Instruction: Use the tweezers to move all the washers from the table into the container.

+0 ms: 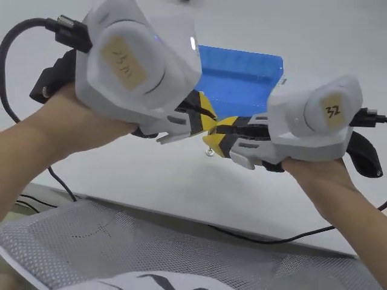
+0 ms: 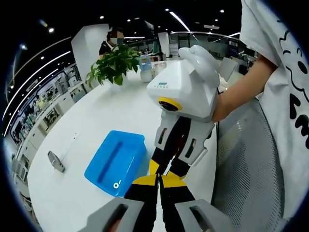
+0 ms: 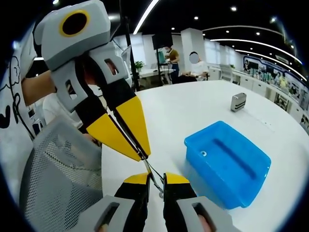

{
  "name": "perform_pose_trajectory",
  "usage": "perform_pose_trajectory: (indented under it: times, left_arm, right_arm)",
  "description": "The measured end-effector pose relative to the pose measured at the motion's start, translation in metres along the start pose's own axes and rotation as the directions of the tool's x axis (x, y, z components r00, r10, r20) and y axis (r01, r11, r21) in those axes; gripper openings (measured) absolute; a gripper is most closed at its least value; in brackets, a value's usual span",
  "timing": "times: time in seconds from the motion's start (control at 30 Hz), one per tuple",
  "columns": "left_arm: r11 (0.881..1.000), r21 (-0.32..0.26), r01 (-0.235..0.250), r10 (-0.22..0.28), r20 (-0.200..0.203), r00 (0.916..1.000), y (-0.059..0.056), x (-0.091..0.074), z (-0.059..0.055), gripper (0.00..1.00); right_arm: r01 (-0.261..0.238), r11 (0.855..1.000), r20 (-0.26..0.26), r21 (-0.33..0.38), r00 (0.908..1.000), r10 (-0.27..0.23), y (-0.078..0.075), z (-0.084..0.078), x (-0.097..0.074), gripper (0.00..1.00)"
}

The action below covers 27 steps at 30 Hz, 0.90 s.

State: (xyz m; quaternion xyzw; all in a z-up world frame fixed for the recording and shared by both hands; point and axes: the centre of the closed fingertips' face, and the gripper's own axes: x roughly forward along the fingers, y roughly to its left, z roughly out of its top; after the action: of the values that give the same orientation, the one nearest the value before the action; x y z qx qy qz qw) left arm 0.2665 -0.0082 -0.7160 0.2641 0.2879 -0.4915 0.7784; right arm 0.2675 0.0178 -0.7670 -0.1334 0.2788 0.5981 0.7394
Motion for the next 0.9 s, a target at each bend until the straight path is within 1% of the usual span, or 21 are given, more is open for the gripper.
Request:
perform_pose_trajectory:
  times: [0.27,0.43,0.63,0.73,0.9]
  left_arm:
    - [1.0,-0.008,0.004,-0.004,-0.007,1.0,-0.0009,0.002,-0.0051,0.0]
    - [1.0,-0.01,0.004,-0.004,-0.006,1.0,-0.0007,0.0014,-0.0044,0.0]
    - [1.0,-0.011,0.011,-0.011,-0.008,0.9999,-0.0019,0.0025,-0.0025,0.0]
    - [1.0,-0.006,0.009,-0.01,-0.01,0.9999,-0.0015,0.004,-0.0014,0.0]
    - [0.999,0.032,0.014,-0.013,-0.026,0.9996,-0.0044,0.0062,0.0009,0.0]
  right_arm:
    - [-0.002,1.0,-0.004,0.013,1.0,0.002,-0.002,-0.0045,0.0031,0.07]
    - [-0.006,1.0,0.01,0.03,0.9999,0.006,-0.0025,-0.0041,0.003,0.07]
    - [-0.014,1.0,0.005,0.001,0.9999,0.014,-0.0021,-0.0054,0.0022,0.05]
    - [-0.018,1.0,0.004,0.011,0.9998,0.018,-0.0034,-0.0058,0.0014,0.05]
    - [-0.008,0.999,-0.02,-0.039,0.9998,0.007,-0.002,-0.0061,0.0003,0.04]
